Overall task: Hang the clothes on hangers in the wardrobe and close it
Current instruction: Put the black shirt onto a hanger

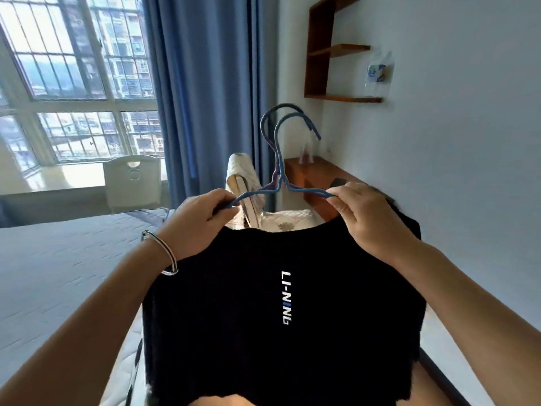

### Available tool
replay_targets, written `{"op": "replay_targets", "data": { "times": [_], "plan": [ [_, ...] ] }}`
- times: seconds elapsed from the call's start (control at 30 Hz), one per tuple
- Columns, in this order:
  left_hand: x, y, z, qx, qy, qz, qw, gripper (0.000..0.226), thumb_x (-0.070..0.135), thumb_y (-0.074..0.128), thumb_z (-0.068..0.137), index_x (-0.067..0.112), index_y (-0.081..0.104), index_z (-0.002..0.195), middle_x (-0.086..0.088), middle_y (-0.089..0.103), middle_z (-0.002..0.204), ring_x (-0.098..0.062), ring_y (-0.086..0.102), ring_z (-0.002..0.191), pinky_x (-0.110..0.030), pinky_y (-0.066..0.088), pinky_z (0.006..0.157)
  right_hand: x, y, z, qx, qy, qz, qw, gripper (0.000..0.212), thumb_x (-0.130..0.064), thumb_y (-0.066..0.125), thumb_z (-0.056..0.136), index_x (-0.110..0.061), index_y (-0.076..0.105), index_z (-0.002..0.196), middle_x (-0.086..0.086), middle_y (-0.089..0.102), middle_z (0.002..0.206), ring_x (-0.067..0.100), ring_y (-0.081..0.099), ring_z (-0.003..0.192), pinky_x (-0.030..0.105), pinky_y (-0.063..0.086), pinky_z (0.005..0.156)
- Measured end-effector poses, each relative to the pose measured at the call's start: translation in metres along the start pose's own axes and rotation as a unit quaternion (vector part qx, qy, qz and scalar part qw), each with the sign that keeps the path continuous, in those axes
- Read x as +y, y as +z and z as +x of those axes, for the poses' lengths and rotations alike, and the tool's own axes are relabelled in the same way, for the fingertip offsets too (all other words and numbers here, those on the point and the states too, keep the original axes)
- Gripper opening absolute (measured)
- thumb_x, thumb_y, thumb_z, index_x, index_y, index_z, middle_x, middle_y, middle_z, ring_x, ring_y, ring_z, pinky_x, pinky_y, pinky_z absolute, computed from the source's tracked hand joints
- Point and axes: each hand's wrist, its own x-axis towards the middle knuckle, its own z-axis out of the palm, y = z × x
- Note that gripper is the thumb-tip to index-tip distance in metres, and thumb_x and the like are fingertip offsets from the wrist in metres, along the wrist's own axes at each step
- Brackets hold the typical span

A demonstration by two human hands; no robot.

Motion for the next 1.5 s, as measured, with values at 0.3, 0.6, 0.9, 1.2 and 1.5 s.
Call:
{"op": "replay_targets", "data": {
  "times": [0.3, 0.6, 0.9, 1.2, 1.5],
  "plan": [
    [-0.109, -0.034, 0.084, 0.045, -0.09, 0.089, 0.991, 0.017, 0.028, 0.049, 0.092, 0.016, 0.059, 0.097, 0.0, 0.06, 0.076, -0.013, 0.054, 0.071, -0.011, 0.034, 0.062, 0.028, 0.138, 0.16, -0.037, -0.071, 0.125, 0.989, 0.025, -0.019, 0.047, 0.095, -0.006, 0.062, 0.109, -0.009, 0.049, 0.088, 0.006, 0.047, 0.085, 0.012, 0.032, 0.074],
    [-0.2, -0.045, 0.133, 0.09, -0.201, 0.142, 0.965, 0.024, 0.026, 0.044, 0.095, 0.009, 0.056, 0.107, -0.011, 0.065, 0.089, -0.029, 0.061, 0.085, -0.035, 0.045, 0.077, 0.015, 0.26, 0.282, -0.068, -0.107, 0.229, 0.965, 0.027, -0.019, 0.046, 0.095, -0.004, 0.062, 0.112, -0.006, 0.05, 0.091, 0.012, 0.047, 0.091, 0.015, 0.033, 0.081],
    [-0.289, -0.039, 0.209, 0.146, -0.303, 0.204, 0.92, 0.024, 0.026, 0.039, 0.095, 0.011, 0.054, 0.106, 0.0, 0.055, 0.078, -0.025, 0.059, 0.082, -0.031, 0.044, 0.072, 0.022, 0.392, 0.419, -0.099, -0.219, 0.299, 0.923, 0.027, -0.019, 0.046, 0.096, -0.003, 0.064, 0.11, 0.004, 0.059, 0.097, 0.012, 0.048, 0.088, 0.028, 0.04, 0.083],
    [-0.369, -0.058, 0.296, 0.243, -0.382, 0.282, 0.846, 0.028, 0.032, 0.041, 0.094, 0.013, 0.056, 0.106, 0.0, 0.058, 0.081, -0.017, 0.051, 0.069, -0.03, 0.038, 0.068, 0.009, 0.481, 0.561, -0.115, -0.277, 0.38, 0.875, 0.026, -0.018, 0.048, 0.095, -0.005, 0.066, 0.108, -0.011, 0.048, 0.084, 0.01, 0.045, 0.084, 0.013, 0.027, 0.073],
    [-0.474, -0.059, 0.312, 0.29, -0.438, 0.348, 0.776, 0.031, 0.04, 0.04, 0.092, 0.02, 0.059, 0.105, 0.001, 0.068, 0.085, -0.023, 0.062, 0.078, -0.035, 0.048, 0.066, -0.04, 0.597, 0.627, -0.148, -0.317, 0.41, 0.842, 0.023, -0.018, 0.051, 0.094, -0.007, 0.067, 0.105, 0.002, 0.06, 0.09, 0.011, 0.049, 0.083, 0.01, 0.027, 0.071]
  ]
}}
